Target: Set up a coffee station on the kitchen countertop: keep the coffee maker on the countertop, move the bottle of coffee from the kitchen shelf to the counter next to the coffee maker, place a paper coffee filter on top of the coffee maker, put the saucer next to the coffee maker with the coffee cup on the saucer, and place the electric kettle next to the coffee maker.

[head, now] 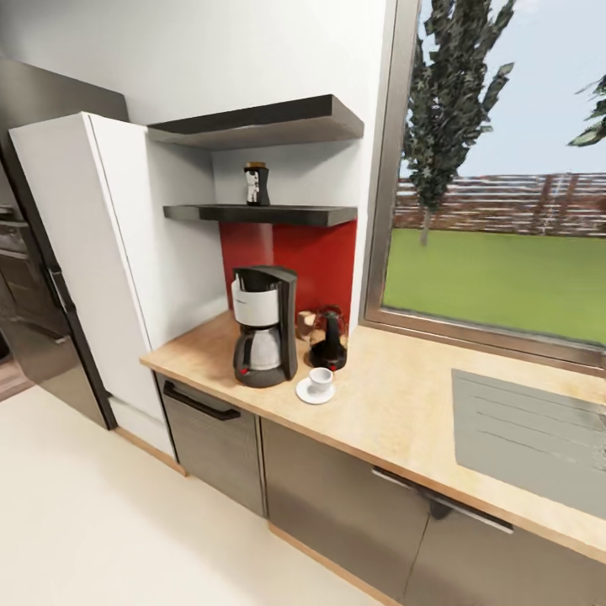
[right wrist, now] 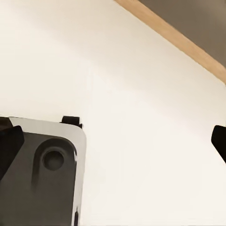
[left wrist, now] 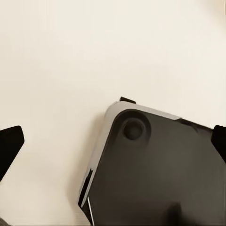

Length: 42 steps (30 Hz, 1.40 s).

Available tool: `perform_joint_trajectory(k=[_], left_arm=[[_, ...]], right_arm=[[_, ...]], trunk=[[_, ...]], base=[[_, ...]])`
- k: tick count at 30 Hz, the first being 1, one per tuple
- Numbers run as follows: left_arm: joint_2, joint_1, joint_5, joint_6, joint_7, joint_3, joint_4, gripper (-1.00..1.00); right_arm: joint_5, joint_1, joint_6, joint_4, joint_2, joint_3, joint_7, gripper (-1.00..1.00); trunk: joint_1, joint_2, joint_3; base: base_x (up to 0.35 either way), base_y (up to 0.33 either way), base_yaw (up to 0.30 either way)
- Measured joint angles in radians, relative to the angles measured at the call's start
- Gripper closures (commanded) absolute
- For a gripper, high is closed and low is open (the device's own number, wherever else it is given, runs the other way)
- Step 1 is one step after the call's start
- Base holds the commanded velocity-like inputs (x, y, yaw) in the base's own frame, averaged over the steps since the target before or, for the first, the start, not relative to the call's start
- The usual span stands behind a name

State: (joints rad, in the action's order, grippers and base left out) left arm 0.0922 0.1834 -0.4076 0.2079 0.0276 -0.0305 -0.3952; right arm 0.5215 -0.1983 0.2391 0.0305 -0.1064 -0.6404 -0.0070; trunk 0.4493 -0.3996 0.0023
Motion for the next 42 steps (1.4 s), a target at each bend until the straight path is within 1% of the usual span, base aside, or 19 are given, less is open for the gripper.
perform_joint_trajectory(k=[1, 2, 4, 15, 17, 20, 23, 32, 42], left_arm=[[-0.001, 0.000, 0.000, 0.000, 0.000, 0.000, 0.000, -1.00], [-0.008, 0.000, 0.001, 0.022, 0.000, -0.001, 0.003, -1.00], [-0.010, 0.000, 0.001, 0.038, 0.000, -0.001, 0.007, -1.00], [-0.013, 0.000, 0.001, 0.051, 0.000, -0.001, 0.012, -1.00], [-0.017, 0.000, 0.000, 0.052, -0.001, -0.001, 0.012, -1.00], [-0.030, 0.000, -0.001, 0.059, -0.001, -0.001, 0.012, -1.00], [-0.033, 0.000, -0.006, 0.076, -0.001, -0.001, 0.013, -1.00], [-0.039, 0.000, 0.000, 0.088, -0.001, -0.001, 0.018, -1.00], [-0.039, 0.000, 0.000, 0.088, -0.001, -0.001, 0.018, -1.00]], right_arm=[[0.000, 0.000, 0.000, 0.000, 0.000, 0.000, 0.000, -1.00], [0.000, 0.000, 0.000, 0.000, -0.001, 0.000, 0.000, -1.00], [0.000, 0.000, 0.000, 0.000, -0.001, 0.000, 0.000, -1.00], [0.000, 0.000, 0.000, 0.000, -0.002, 0.000, 0.000, -1.00], [0.000, 0.000, 0.000, 0.000, -0.002, 0.000, 0.000, -1.00], [0.000, 0.000, 0.000, 0.000, -0.004, 0.000, 0.000, -1.00], [0.000, 0.000, 0.000, 0.000, -0.004, 0.000, 0.000, -1.00], [0.000, 0.000, -0.002, 0.000, -0.001, 0.000, 0.000, -1.00], [0.000, 0.000, -0.002, 0.000, 0.000, 0.000, 0.000, -1.00]], trunk=[[0.000, 0.000, 0.000], [0.000, 0.000, 0.000], [0.000, 0.000, 0.000], [0.000, 0.000, 0.000], [0.000, 0.000, 0.000], [0.000, 0.000, 0.000], [0.000, 0.000, 0.000], [0.000, 0.000, 0.000], [0.000, 0.000, 0.000]], base=[[0.232, 0.288, -0.281], [0.232, 0.288, -0.279], [0.233, 0.288, -0.278], [0.233, 0.287, -0.271], [0.220, 0.287, -0.255], [0.205, 0.289, -0.234], [0.188, 0.293, -0.186], [0.127, 0.314, -0.043], [0.016, 0.336, -0.001]])
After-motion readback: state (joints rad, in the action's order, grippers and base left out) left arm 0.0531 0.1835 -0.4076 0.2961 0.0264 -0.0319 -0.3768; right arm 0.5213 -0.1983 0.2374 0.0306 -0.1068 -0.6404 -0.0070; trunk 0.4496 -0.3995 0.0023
